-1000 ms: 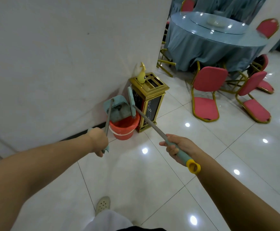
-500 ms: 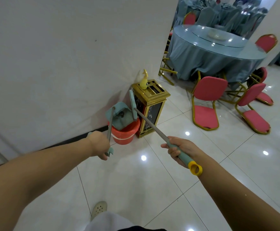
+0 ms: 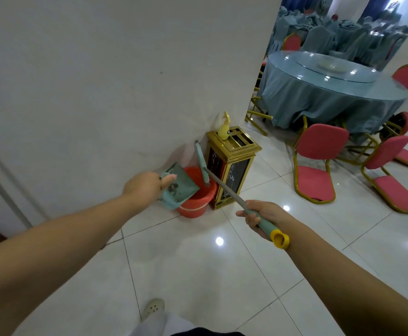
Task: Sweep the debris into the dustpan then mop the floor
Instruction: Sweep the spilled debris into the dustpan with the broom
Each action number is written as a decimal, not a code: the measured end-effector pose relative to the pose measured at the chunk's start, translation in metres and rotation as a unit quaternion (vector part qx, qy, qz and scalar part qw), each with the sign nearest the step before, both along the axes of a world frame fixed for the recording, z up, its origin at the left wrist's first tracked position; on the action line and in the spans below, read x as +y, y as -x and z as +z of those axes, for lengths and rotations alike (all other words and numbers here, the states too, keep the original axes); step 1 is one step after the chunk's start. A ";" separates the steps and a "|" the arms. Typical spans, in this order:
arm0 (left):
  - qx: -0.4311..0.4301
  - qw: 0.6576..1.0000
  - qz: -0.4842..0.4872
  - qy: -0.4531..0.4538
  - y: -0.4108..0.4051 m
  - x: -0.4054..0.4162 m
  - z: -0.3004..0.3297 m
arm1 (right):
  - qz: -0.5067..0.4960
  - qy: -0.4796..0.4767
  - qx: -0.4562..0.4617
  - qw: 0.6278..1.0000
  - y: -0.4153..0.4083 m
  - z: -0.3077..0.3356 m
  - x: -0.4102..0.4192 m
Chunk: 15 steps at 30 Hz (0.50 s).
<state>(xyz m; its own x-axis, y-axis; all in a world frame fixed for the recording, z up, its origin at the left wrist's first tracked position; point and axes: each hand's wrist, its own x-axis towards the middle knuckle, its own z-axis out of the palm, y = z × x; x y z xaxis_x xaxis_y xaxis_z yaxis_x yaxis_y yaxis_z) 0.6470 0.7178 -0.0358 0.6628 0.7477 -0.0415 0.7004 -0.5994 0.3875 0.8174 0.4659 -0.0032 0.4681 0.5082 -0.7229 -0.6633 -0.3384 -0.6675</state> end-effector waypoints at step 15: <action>-0.253 0.831 0.336 0.364 0.090 -0.003 -0.046 | 0.185 0.144 -0.140 0.962 0.011 0.000 0.078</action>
<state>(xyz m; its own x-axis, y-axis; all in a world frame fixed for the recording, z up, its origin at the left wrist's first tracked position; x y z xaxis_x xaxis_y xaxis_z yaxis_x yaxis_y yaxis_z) 0.5567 0.7152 -0.0815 0.1753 0.8550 -0.4881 0.4199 0.3835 0.8226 0.8061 0.5435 -0.0031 0.4902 0.4748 -0.7310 -0.2708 -0.7142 -0.6454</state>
